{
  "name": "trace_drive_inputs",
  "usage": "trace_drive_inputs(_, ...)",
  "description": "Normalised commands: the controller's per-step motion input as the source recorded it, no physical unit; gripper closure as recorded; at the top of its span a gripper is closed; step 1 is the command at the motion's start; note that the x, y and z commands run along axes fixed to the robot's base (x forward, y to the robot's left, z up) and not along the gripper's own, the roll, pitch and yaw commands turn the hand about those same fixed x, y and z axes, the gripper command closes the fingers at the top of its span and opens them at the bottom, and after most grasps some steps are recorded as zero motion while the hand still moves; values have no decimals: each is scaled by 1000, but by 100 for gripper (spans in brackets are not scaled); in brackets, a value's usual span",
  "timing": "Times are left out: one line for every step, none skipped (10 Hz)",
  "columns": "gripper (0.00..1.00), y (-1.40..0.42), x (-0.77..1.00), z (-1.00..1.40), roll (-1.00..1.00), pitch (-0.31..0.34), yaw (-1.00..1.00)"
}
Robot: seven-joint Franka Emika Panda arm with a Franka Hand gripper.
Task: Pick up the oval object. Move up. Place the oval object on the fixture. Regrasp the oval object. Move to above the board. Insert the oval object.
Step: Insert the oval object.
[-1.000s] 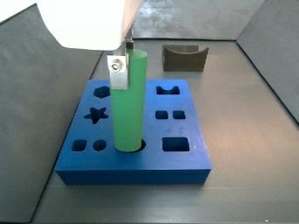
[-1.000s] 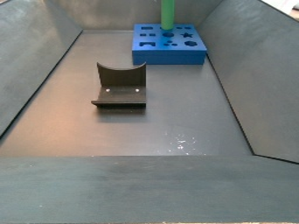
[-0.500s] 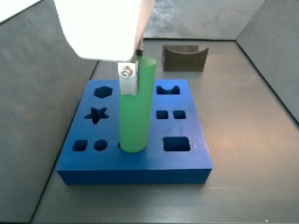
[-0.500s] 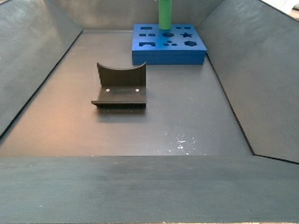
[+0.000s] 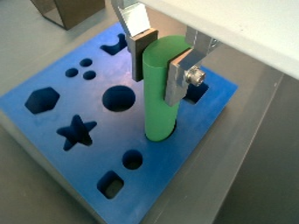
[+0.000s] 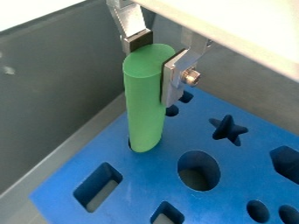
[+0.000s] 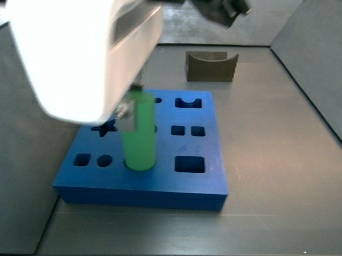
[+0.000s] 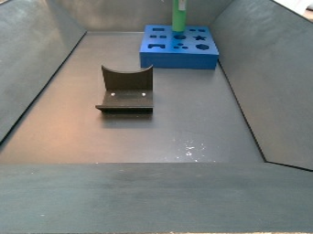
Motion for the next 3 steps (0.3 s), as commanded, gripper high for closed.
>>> trace_drive_inputs(100,0,-137,-123,0,0,-74)
trace_drive_inputs(100,0,0,0,0,-10,0)
trace_drive_inputs(100,0,0,0,0,0,0)
